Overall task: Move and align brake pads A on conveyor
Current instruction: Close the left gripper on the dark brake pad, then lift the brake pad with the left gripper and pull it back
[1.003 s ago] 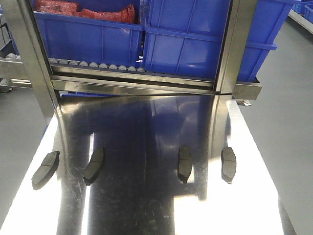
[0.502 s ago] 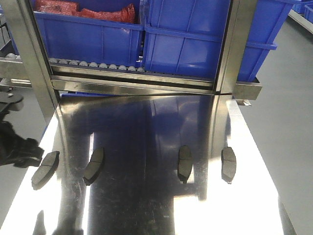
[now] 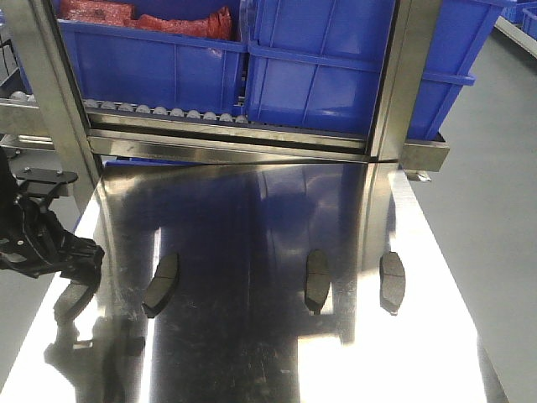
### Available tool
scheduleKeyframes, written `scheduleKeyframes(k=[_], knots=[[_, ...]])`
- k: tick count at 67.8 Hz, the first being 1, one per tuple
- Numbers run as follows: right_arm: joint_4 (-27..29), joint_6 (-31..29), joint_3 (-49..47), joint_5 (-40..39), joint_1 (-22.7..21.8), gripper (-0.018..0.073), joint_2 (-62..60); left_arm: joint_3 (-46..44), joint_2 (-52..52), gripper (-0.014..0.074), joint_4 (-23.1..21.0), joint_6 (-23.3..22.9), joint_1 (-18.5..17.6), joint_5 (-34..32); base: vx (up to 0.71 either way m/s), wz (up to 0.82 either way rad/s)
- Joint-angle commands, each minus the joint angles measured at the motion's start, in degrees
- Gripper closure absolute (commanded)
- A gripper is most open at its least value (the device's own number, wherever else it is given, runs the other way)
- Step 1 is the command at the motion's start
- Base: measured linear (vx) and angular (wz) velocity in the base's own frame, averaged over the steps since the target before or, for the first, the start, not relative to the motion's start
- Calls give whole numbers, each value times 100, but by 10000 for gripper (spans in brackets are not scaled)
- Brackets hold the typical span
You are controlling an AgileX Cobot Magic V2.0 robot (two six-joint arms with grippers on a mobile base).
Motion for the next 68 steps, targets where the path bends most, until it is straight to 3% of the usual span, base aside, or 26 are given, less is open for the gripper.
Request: scheduleKeyframes(k=[1, 31, 68], knots=[[-17, -8, 67, -452, -21, 571, -79, -175, -118, 27, -17, -62, -29, -201, 0, 0], [-17, -8, 67, -452, -21, 571, -79, -206, 309, 41, 105, -67, -29, -377, 0, 0], [-17, -8, 67, -452, -21, 571, -79, -748, 841, 41, 77, -155, -31, 90, 0, 0]])
